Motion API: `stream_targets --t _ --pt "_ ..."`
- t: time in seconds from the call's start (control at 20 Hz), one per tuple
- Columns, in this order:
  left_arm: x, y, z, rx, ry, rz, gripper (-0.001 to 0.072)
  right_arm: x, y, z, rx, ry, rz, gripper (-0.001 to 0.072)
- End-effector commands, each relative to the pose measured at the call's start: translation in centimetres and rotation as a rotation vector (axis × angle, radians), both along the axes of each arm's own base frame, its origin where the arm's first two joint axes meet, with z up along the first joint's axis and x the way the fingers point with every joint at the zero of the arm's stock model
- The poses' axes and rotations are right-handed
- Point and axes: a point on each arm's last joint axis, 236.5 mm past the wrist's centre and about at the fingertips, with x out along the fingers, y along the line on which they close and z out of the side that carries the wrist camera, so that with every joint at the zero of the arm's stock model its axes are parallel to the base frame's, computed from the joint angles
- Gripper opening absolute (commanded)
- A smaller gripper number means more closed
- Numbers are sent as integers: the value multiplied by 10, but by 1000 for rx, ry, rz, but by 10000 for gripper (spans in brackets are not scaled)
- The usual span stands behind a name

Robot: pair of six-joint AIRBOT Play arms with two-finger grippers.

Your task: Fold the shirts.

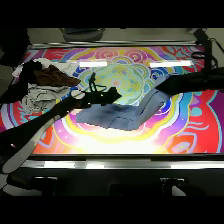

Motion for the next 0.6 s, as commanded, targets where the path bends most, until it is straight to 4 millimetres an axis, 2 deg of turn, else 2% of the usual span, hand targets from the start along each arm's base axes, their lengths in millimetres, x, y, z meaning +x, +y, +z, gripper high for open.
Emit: stream_targets --t 0.0,0.1,0.2,0.25,0.4,0.55 --pt "31 130 70 208 -197 139 27 31 80 -12 137 -23 83 50" --pt "31 202 109 288 -266 225 28 45 127 -34 204 18 105 50" --pt "20 258 141 338 -307 304 28 52 170 -65 259 85 121 51" --pt "12 280 154 353 -320 336 29 57 191 -82 286 114 118 51" --pt "-8 316 180 387 -350 396 29 66 234 -130 349 214 78 53" --pt "-18 320 192 401 -374 404 30 58 269 -170 408 345 61 53"
